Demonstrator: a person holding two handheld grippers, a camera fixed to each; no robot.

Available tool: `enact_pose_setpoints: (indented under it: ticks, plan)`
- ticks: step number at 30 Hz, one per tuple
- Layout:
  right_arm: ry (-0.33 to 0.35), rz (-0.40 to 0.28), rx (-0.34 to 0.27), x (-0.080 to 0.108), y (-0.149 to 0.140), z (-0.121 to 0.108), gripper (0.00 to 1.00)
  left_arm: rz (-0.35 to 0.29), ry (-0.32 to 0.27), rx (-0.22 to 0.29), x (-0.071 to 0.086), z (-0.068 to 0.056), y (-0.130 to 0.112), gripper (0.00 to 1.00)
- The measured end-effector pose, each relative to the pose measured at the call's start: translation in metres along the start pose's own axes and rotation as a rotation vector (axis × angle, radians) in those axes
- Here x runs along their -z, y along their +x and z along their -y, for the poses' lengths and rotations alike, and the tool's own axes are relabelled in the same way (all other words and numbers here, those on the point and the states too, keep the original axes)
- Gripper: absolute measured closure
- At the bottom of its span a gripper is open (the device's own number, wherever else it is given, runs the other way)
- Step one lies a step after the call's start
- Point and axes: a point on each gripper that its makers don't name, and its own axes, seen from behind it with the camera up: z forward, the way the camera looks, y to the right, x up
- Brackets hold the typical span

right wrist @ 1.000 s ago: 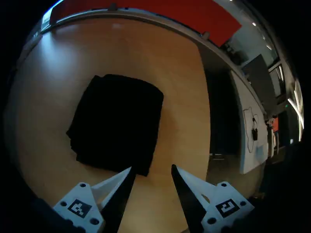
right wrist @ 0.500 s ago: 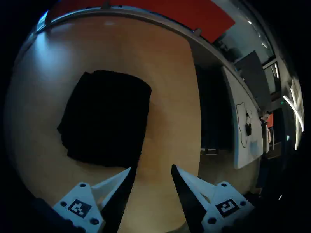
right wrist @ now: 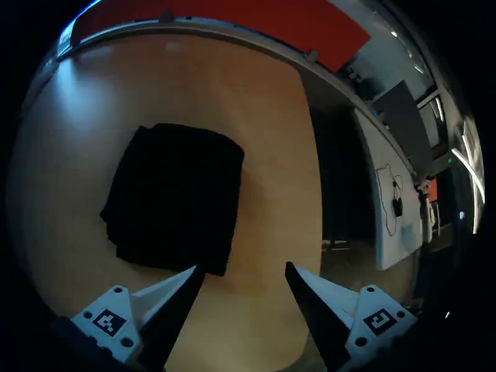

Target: Fold towel

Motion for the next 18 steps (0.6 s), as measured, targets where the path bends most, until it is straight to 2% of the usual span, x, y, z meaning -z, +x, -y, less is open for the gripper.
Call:
enact_pose_setpoints:
  ticks: [8,18]
  plan:
    - [0.009,-0.032,-0.007,0.008,0.008,0.004,0.0,-0.009,-0.006,0.002,-0.001,-0.002,0.004,0.04]
    - [0.037,-0.114,-0.071,0.023,0.029,0.017,0.0,-0.022,-0.009,0.002,-0.001,-0.003,0.011,0.04]
